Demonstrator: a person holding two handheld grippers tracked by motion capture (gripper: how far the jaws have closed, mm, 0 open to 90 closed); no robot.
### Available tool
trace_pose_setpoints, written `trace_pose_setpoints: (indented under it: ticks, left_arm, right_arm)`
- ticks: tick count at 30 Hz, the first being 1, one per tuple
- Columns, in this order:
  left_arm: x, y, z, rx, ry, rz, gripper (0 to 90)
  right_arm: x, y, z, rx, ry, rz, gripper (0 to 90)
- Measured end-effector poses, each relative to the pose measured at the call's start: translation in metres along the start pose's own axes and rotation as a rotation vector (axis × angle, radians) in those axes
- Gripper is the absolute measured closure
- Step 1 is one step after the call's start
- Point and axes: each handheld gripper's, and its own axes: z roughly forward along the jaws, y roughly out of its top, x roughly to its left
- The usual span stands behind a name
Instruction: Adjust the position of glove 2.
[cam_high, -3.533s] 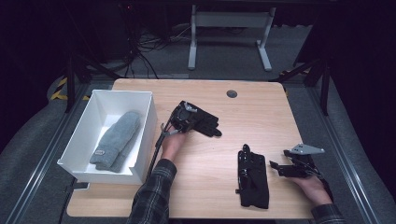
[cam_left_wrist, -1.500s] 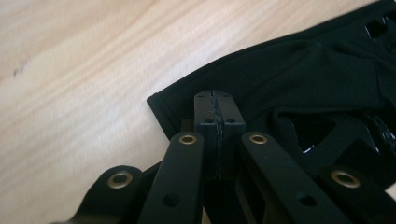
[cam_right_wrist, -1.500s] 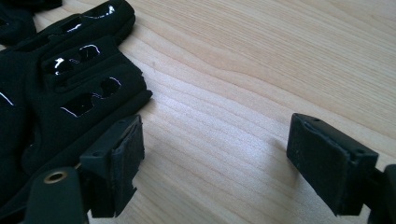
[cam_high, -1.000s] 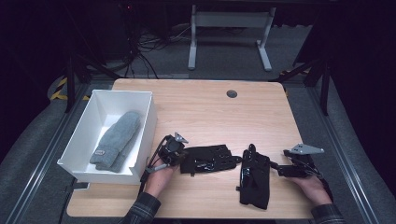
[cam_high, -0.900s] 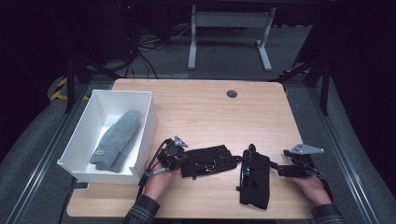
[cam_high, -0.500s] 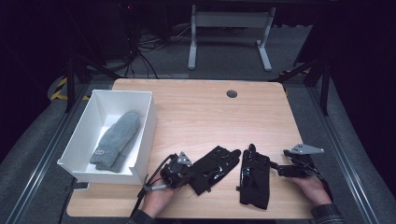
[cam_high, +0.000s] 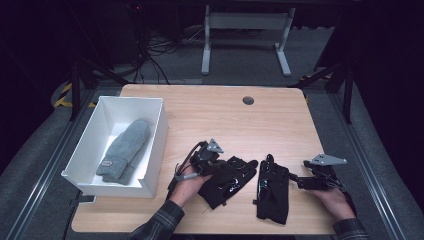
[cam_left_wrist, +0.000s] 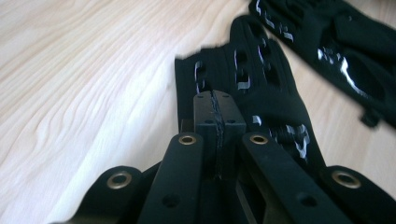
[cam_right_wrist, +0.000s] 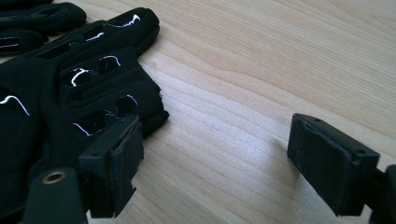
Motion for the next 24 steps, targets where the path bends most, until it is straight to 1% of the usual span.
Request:
trace_pose_setpoints:
  ticks: [1, 2, 3, 4, 5, 7, 8, 9, 10, 11, 12, 13, 15, 18, 21, 22, 23, 24]
  left_arm:
    - [0.001, 0.002, 0.005, 0.001, -0.004, 0.004, 89.6]
    - [0.002, 0.003, 0.01, -0.007, -0.01, -0.001, 89.6]
    - [0.003, 0.006, 0.018, -0.002, -0.023, -0.003, 89.6]
    - [0.003, 0.007, 0.022, 0.003, -0.027, -0.003, 89.6]
    - [0.003, 0.007, 0.022, 0.003, -0.027, -0.003, 89.6]
    - [0.003, 0.006, 0.031, 0.018, -0.031, -0.009, 89.6]
    - [0.003, 0.005, 0.033, 0.023, -0.031, -0.005, 89.7]
    - [0.004, 0.004, 0.034, 0.018, -0.035, -0.016, 89.8]
    - [0.005, 0.005, 0.033, 0.014, -0.021, -0.017, 89.8]
    - [0.006, 0.005, 0.032, 0.02, 0.002, -0.009, 89.8]
    - [0.007, 0.005, 0.031, 0.018, 0.012, -0.013, 89.8]
    - [0.012, 0.003, 0.029, 0.014, 0.02, -0.029, 89.8]
    - [0.017, 0.001, 0.027, 0.009, 0.033, -0.047, 89.8]
    - [0.024, -0.002, 0.022, 0.006, 0.067, -0.069, 89.8]
    - [0.031, -0.005, 0.018, -0.005, 0.085, -0.096, 89.8]
    - [0.034, -0.006, 0.016, -0.008, 0.08, -0.105, 89.7]
    - [0.035, -0.007, 0.014, -0.026, 0.078, -0.12, 89.2]
    - [0.035, -0.007, 0.01, -0.032, 0.077, -0.122, 86.0]
  right_arm:
    - [0.0, 0.0, 0.0, 0.0, 0.001, -0.001, 19.0]
    - [0.0, 0.0, 0.0, 0.0, 0.001, -0.001, 19.0]
    - [0.0, 0.0, 0.0, 0.0, 0.001, -0.001, 19.0]
    - [0.0, 0.0, 0.0, 0.0, 0.001, -0.001, 19.0]
    - [0.0, 0.0, 0.0, 0.0, 0.001, -0.001, 19.0]
    - [0.0, 0.0, 0.0, 0.0, 0.001, -0.001, 19.0]
    - [0.0, 0.0, 0.0, 0.0, 0.001, -0.001, 19.0]
    - [0.0, 0.0, 0.0, 0.0, 0.001, -0.001, 19.0]
    - [0.0, 0.0, 0.0, 0.0, 0.001, -0.001, 19.0]
    - [0.0, 0.0, 0.0, 0.0, 0.002, -0.001, 19.0]
    - [0.0, 0.0, 0.0, 0.0, 0.002, -0.001, 19.0]
    - [0.0, 0.0, 0.0, 0.0, 0.002, -0.001, 19.0]
    - [0.0, 0.0, 0.0, 0.0, 0.002, -0.001, 19.0]
    - [0.0, 0.0, 0.0, 0.0, 0.002, -0.001, 18.9]
    - [0.0, 0.0, 0.0, 0.0, 0.002, -0.001, 18.9]
    - [0.0, 0.0, 0.0, 0.0, 0.002, -0.001, 19.0]
    - [0.0, 0.0, 0.0, 0.0, 0.002, -0.001, 19.0]
    - [0.0, 0.0, 0.0, 0.0, 0.002, -0.001, 19.0]
